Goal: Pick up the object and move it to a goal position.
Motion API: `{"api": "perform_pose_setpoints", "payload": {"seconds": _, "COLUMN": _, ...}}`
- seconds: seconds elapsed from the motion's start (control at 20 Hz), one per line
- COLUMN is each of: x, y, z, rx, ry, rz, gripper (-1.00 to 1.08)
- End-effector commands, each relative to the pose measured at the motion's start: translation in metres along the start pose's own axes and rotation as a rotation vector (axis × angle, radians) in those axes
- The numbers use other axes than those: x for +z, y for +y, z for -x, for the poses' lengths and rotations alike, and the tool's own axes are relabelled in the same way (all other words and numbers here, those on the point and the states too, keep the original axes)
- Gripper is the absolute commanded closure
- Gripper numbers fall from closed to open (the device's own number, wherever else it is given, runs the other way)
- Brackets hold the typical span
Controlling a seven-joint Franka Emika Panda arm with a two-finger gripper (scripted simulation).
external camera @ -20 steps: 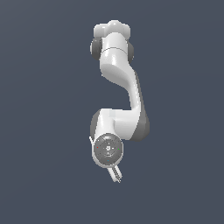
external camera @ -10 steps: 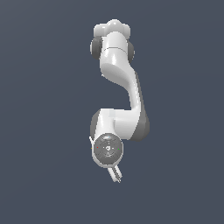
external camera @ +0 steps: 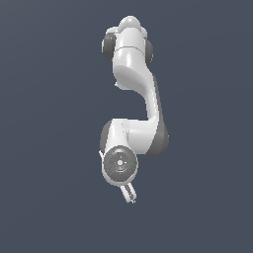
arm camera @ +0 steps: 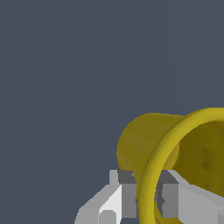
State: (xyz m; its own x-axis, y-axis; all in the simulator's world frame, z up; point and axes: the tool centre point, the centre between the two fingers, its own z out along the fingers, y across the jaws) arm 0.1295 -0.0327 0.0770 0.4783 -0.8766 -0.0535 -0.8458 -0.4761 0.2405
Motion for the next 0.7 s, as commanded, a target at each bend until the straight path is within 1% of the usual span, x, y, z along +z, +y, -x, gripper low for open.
{"api": "perform_pose_setpoints", "payload": {"seconds": 0.0, "x": -0.008, "y": 0.005, "z": -0.001, "rx": 0.0, "ry": 0.002, "rz": -0.003, "gripper": 1.08}}
{"api": "perform_pose_setpoints", "payload": {"seconds": 0.3, "x": -0.034, "y": 0.027, "z": -0.002, "rx": 0.0, "ry": 0.001, "rz": -0.004, "gripper": 1.08}}
{"api": "perform_pose_setpoints", "payload": {"seconds": 0.65, "x": -0.08, "y": 0.065, "z": -0.004, "rx": 0.0, "ry": 0.0, "rz": -0.004, "gripper": 1.08}}
